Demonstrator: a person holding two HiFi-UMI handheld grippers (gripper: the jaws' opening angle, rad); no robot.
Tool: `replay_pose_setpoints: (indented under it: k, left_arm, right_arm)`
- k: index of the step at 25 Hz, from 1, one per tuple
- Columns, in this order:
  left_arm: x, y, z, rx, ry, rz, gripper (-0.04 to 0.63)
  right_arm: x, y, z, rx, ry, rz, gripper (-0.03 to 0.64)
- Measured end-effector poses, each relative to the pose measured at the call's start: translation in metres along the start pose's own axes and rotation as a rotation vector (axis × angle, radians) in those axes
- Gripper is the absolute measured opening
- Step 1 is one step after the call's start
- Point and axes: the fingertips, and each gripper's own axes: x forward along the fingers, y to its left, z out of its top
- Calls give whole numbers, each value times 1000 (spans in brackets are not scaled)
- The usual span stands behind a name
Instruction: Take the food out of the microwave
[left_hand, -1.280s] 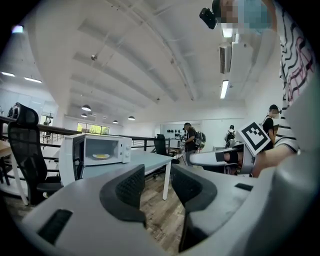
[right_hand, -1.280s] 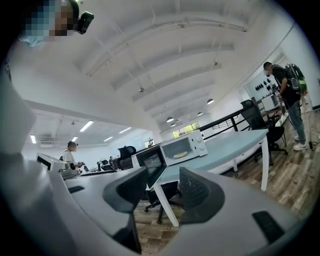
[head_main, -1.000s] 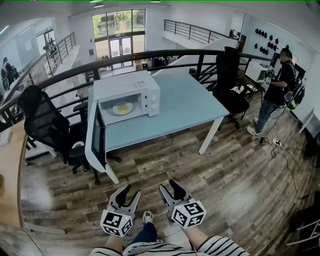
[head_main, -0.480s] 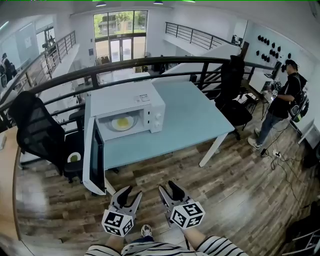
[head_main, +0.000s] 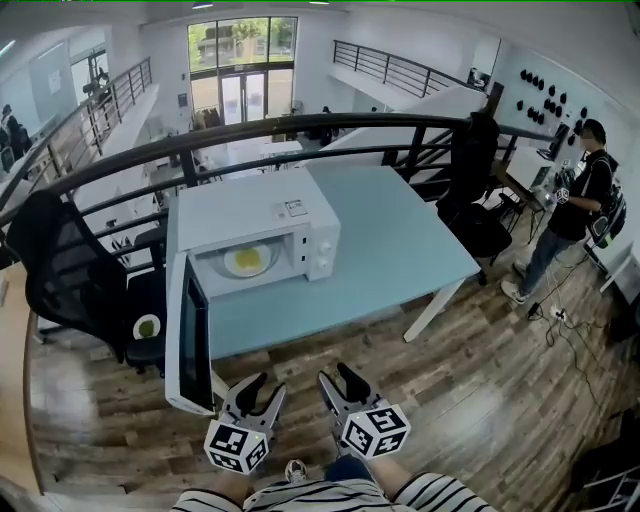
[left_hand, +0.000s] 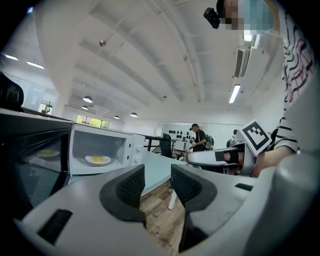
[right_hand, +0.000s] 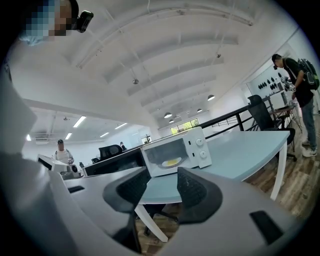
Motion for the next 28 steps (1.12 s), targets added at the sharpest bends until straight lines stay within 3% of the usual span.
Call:
replay_pose_setpoints:
  k: [5,16,28]
  left_arm:
    - [23,21,2,-17,-2,60,143]
    - [73,50,12,-63,-35,267,143]
    - [89,60,13,-95,-74,486,143]
  right_arm:
    - [32,-18,11,-10,19,40,198]
    - [93,-64,33,-50,96,197,195]
    - [132,-89,43,-68,146,351,195]
